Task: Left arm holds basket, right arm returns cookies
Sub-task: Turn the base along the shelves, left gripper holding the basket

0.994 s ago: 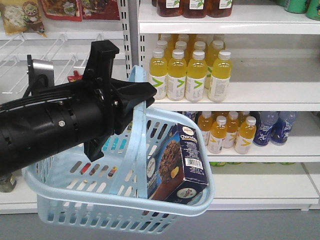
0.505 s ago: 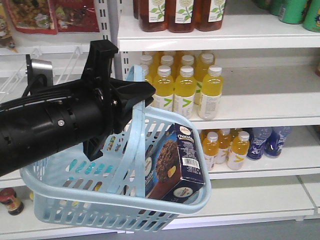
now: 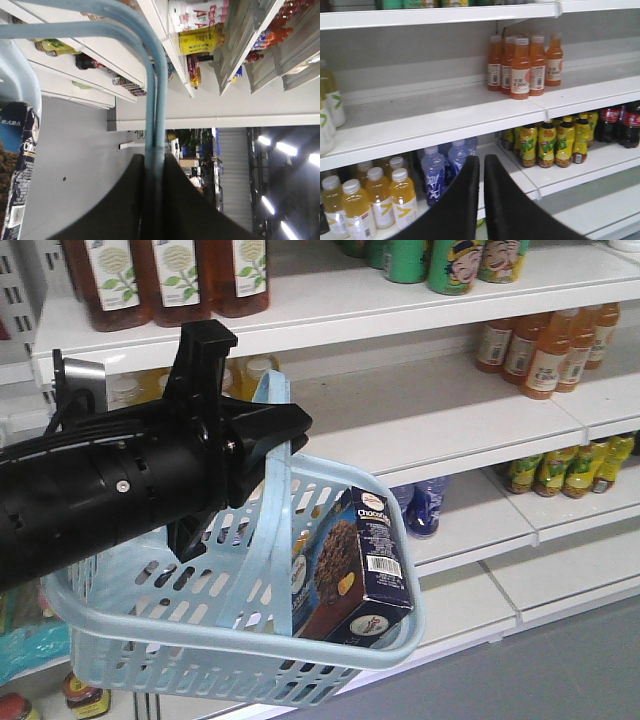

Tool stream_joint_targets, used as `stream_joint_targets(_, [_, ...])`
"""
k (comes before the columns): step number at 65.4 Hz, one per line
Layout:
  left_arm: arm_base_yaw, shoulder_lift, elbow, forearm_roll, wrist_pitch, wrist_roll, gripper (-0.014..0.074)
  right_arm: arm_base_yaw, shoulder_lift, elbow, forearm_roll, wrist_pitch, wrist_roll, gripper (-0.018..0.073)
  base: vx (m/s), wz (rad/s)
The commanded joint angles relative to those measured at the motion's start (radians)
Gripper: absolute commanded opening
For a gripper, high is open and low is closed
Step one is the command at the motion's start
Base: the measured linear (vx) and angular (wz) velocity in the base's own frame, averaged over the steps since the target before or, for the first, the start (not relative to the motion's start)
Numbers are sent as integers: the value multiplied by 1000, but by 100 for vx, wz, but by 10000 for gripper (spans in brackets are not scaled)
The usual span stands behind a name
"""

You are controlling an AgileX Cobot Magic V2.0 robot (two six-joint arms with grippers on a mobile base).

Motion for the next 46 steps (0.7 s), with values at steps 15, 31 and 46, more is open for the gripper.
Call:
stream_joint_targets(15, [-3,-30,-44,-42,31,-1,-3,0,-9,17,-10,-75,-4,-3,7,-50])
stream_joint_targets(31, [-3,-30,-44,-42,31,-1,-3,0,-9,17,-10,-75,-4,-3,6,-49])
stream_joint_targets(46, [-3,-30,-44,-42,31,-1,-3,0,-9,17,-10,-75,-4,-3,7,-48])
